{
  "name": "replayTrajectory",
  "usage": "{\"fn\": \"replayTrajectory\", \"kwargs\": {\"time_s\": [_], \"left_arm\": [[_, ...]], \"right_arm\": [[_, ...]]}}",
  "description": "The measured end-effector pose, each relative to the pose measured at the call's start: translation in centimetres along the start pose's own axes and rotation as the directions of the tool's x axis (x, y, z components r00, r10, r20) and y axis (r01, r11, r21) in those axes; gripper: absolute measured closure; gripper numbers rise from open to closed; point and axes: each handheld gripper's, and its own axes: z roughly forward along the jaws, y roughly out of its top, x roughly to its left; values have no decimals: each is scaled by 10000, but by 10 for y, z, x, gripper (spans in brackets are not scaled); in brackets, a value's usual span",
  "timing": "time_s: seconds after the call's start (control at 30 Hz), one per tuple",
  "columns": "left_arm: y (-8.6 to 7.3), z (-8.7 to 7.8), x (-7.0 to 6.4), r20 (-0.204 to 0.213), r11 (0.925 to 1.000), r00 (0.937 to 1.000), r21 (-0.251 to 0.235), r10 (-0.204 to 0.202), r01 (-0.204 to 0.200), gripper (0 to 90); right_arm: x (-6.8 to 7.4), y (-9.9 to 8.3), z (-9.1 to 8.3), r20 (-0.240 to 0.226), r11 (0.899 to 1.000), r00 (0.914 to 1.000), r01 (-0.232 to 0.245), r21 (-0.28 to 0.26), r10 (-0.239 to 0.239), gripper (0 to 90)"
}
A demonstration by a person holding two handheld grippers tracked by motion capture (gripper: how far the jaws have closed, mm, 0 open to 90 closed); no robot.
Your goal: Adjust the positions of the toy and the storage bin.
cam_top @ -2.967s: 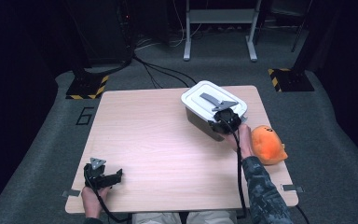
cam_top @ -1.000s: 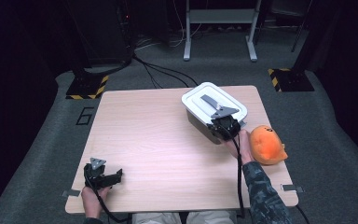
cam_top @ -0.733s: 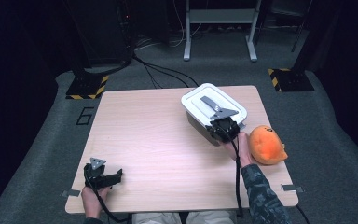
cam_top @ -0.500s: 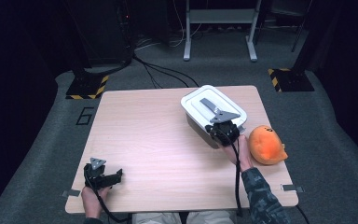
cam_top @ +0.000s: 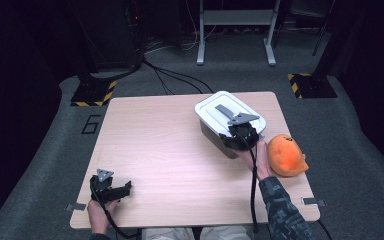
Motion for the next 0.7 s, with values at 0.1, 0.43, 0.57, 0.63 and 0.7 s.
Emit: {"fn": "replayTrajectory", "kwargs": {"time_s": [0.1,0.43,0.57,0.63,0.7], "left_arm": [[0,0,0,0,10000,10000,1,0,0,84],[0,0,0,-6,10000,10000,9,33,-33,85],[0,0,0,-3,10000,10000,5,29,-29,85],[0,0,0,-1,10000,10000,10,32,-32,85],[0,0,0,0,10000,10000,8,28,-28,85]], "right_arm": [[-17,7,8,720,9965,9941,-825,99,816,465],[-45,19,36,1076,9795,9769,-1917,620,1844,454],[-50,20,44,977,9749,9742,-2106,721,2032,486],[-53,20,46,843,9711,9715,-2277,708,2216,523],[-54,20,46,835,9729,9730,-2209,682,2151,557]]}}
